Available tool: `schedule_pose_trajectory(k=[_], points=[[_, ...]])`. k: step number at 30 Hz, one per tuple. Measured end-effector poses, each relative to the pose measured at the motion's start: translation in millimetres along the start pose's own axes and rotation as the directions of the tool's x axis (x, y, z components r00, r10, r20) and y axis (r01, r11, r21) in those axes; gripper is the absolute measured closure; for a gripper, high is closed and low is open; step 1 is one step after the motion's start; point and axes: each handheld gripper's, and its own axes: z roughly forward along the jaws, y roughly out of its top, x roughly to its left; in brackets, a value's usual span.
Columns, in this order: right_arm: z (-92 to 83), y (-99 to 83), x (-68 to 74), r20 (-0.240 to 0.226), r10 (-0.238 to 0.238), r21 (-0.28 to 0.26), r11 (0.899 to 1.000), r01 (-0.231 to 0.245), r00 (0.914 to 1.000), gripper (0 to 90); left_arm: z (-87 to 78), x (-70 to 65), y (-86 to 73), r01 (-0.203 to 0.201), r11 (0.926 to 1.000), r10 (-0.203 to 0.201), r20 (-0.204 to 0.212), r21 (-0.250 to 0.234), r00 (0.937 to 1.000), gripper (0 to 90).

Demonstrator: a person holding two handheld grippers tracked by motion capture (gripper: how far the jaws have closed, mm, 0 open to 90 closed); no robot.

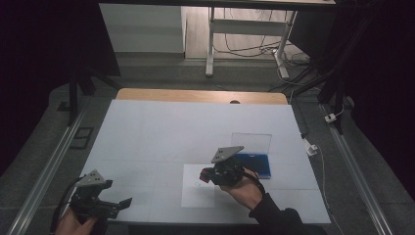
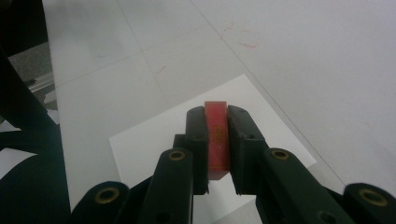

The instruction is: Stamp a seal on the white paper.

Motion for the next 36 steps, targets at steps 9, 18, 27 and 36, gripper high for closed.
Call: schedule_pose_trajectory(k=[9,18,27,36], points=[[-11.6,-3.9,-7.9,0.028,0.021,-0.012,1.000,-0.020,0.9994,79.0,-0.2,0.2,0.1,0.000,1.0000,0.000,0.000,0.001,1.0000,2.0],[-29.6,-11.5,-21.4,0.077,0.058,-0.024,0.998,-0.056,0.9954,79.1,-0.2,0.3,0.0,0.002,1.0000,-0.002,0.001,-0.001,1.0000,2.0],[-45.3,-18.8,-34.2,0.121,0.090,-0.046,0.995,-0.085,0.9886,79.0,-0.2,0.4,0.0,0.002,1.0000,-0.002,0.002,-0.002,1.0000,1.9],[-54.1,-24.5,-42.6,0.153,0.113,-0.043,0.993,-0.107,0.9818,79.1,-0.3,0.1,0.0,0.000,1.0000,0.000,0.002,0.000,1.0000,1.9]])
